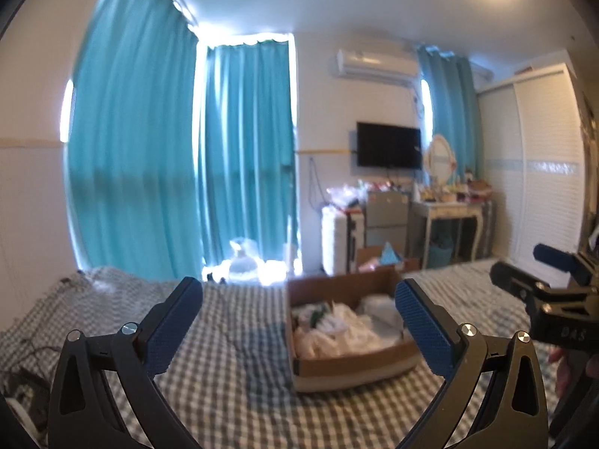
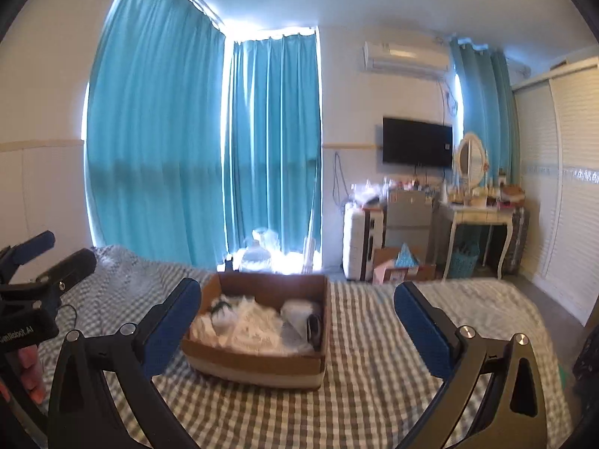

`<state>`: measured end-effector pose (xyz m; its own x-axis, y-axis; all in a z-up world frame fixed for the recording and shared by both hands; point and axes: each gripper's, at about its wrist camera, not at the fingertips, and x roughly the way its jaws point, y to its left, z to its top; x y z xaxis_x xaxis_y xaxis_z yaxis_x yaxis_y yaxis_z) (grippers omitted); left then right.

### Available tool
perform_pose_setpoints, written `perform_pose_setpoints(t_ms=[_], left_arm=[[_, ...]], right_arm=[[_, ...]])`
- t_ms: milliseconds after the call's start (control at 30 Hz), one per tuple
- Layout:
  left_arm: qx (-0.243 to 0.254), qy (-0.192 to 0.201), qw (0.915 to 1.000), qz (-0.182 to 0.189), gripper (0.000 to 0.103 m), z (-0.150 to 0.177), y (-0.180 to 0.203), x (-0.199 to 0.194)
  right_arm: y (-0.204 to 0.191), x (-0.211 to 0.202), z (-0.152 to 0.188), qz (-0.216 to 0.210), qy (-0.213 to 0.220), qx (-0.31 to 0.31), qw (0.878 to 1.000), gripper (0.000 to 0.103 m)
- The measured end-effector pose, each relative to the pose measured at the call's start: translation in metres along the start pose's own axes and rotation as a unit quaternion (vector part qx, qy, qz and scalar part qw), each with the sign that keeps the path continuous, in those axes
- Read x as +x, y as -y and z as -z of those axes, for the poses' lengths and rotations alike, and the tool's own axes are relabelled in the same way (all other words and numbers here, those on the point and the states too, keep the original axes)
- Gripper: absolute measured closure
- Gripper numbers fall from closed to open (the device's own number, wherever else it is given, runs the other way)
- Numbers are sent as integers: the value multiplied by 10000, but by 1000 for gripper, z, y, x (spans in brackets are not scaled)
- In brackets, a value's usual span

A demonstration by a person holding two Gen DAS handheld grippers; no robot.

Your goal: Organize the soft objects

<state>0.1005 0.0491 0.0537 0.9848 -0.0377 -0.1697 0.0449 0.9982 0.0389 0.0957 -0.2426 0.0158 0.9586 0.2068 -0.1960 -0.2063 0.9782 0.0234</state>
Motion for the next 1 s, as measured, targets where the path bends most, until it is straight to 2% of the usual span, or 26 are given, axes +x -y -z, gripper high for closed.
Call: perform_pose_setpoints(t_ms=[100,233,400,1000], left_arm=[[174,-61,9998,-14,0,11,7,11],[297,-101,9995,0,0,24,10,15],[216,-309,9993,72,0,30,9,18],[42,-499,9986,175,0,36,5,20]], right_arm=[[6,16,11,138,-231,47,9996,0],[4,23,20,237,-264,0,9994,0],[-2,25,25,196,-256,-29,9995,0],[-5,27,37,225,-244,14,9994,0]])
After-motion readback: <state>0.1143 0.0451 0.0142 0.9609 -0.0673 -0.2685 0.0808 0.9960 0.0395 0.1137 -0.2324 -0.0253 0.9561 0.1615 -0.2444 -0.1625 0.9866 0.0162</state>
